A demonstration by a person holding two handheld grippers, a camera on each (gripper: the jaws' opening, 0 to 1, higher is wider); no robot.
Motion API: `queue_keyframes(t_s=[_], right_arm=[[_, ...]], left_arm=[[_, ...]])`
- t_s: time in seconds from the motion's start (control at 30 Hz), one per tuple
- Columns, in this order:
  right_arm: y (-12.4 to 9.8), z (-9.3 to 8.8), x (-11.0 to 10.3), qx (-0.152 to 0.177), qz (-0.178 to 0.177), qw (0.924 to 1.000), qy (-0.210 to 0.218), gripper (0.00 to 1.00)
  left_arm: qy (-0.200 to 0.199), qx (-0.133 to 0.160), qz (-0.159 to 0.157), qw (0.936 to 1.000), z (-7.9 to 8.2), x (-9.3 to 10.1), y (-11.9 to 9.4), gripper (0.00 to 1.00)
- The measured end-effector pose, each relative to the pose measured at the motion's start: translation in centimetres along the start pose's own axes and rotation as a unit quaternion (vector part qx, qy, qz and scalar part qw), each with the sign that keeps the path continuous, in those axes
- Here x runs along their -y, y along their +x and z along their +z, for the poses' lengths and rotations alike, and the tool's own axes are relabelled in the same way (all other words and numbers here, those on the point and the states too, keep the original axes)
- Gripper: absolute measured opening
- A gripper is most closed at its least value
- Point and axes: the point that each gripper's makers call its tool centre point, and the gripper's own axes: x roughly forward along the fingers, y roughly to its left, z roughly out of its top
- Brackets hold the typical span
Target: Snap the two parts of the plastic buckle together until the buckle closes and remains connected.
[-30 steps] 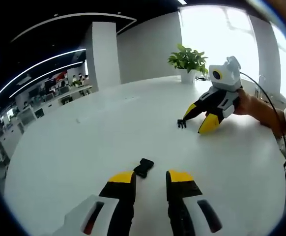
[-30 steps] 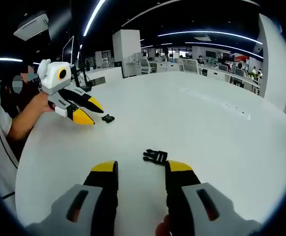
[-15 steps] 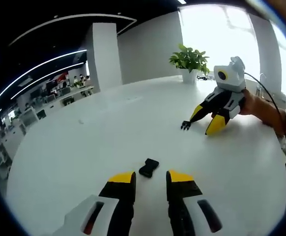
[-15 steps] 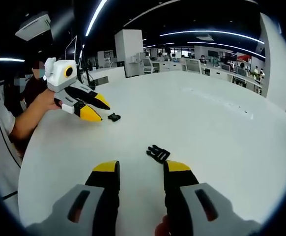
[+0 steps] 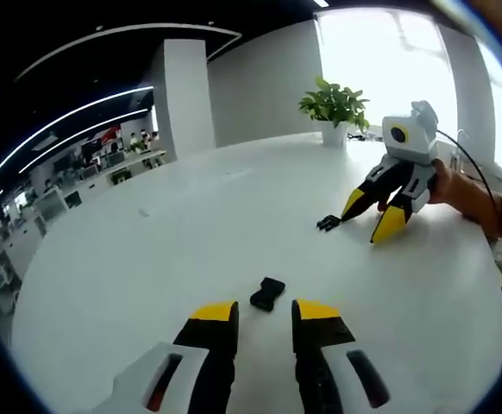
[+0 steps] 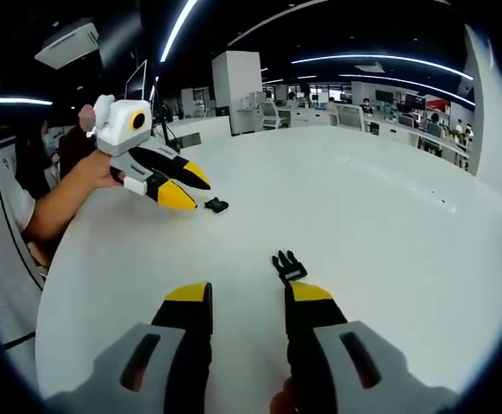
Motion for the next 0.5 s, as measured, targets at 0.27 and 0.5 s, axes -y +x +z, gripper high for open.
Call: queue_keyframes(t_s=[0.27,0.5], right_arm=[[-0.3,-0.1,0.8,-0.005,-0.011,0.9998,-0.017,0.3],[-0.6,0.1,2.1,-0.002,-0.019,0.9997,-0.016,0.26]], left_arm=[[0.001,0.001,-0.009,1.0,0.2,-0.1,0.3,0.24],[0.012,-0.001,-0.033,0.9994,0.3,-0.1,0.4,0.24]])
